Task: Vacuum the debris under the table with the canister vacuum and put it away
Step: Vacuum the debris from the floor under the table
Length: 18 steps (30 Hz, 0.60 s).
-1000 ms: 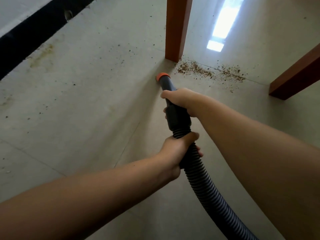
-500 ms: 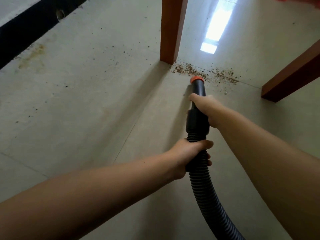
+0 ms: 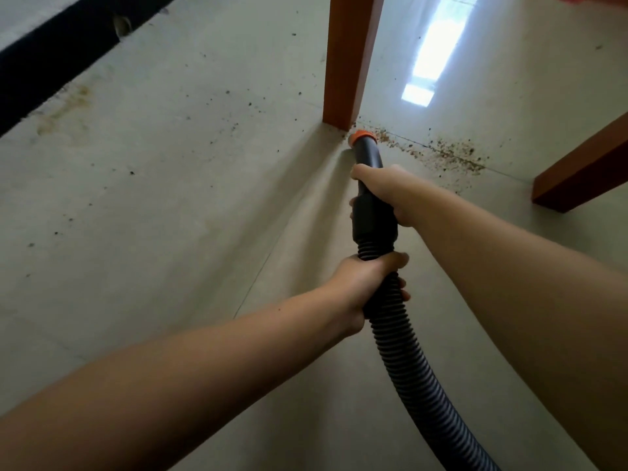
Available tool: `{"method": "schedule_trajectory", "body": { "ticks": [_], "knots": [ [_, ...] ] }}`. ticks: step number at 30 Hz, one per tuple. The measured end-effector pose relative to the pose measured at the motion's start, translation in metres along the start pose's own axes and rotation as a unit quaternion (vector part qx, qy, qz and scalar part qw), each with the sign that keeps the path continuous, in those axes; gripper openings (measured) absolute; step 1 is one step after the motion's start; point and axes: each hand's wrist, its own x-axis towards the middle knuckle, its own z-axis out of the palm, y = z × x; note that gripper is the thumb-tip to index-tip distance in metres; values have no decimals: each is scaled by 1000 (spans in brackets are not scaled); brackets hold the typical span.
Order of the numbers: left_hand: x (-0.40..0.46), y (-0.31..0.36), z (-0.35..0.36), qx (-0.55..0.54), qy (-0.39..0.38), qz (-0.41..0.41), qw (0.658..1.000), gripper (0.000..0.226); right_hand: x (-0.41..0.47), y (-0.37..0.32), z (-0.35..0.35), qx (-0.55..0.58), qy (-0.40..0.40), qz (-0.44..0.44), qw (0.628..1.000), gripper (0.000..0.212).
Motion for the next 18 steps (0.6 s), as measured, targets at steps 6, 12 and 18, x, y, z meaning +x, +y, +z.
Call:
{"method": "schedule_trajectory", "body": {
  "ticks": [6, 12, 18],
  "knots": [
    [8, 10, -15, -13, 20, 14, 1000, 20, 13, -15, 20, -20, -24, -20, 999, 31],
    [20, 22, -11, -15, 15, 11, 1000, 17, 24, -26, 14, -45, -33, -18, 998, 32],
    [28, 20, -10, -27, 22, 17, 999, 16, 28, -29, 14, -70, -54, -37, 995, 28]
  ]
}}
